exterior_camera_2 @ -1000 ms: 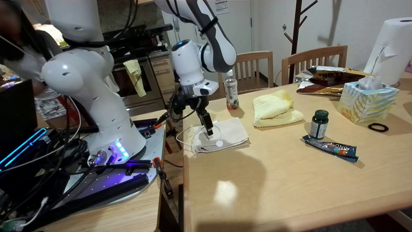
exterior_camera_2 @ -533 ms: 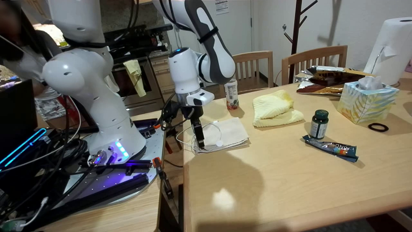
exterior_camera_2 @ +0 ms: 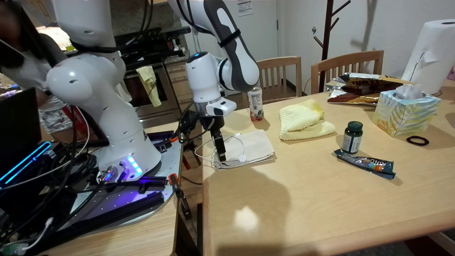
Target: Pick up the cable on the table and make a circle with it.
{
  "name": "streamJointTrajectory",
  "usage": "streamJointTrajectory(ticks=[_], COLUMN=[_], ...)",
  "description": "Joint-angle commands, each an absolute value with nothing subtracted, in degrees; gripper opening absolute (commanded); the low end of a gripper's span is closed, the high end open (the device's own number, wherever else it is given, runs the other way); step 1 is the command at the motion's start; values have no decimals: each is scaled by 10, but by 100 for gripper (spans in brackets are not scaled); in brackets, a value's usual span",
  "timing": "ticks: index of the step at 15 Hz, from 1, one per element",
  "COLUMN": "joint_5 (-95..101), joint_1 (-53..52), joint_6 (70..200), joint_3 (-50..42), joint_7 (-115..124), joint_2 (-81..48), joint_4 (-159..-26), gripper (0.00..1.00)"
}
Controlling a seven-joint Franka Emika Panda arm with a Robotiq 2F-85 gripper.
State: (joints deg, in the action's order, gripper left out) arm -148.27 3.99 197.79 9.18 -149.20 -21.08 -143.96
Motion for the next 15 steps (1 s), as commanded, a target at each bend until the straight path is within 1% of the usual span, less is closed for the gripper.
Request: streamJointTrajectory(ticks=[1, 2, 3, 4, 8, 10, 11, 12, 13, 14, 15], joint_5=[-1483, -1483, -1482, -1482, -1482, -1481, -1481, -1483, -1483, -1484, -1484], joint_1=[74, 80, 84, 90, 105, 108, 101, 104, 109, 108, 110], joint_6=[1981, 1981, 1981, 1981, 1981, 1981, 1981, 1981, 1981, 1981, 1981], joint_3=[129, 136, 140, 146, 160, 160, 153, 156, 160, 158, 158], joint_7=[-1492, -1492, -1492, -1492, -1492, -1492, -1492, -1492, -1492, -1492, -1492], joint_2=[-197, -197, -198, -199, -202, -202, -202, -203, -204, -203, -203], joint_4=[-1441, -1440, -1439, -1438, -1436, -1437, -1437, -1437, -1436, -1436, -1436], gripper=[100, 75, 75, 70, 42, 31, 35, 30, 60, 56, 57])
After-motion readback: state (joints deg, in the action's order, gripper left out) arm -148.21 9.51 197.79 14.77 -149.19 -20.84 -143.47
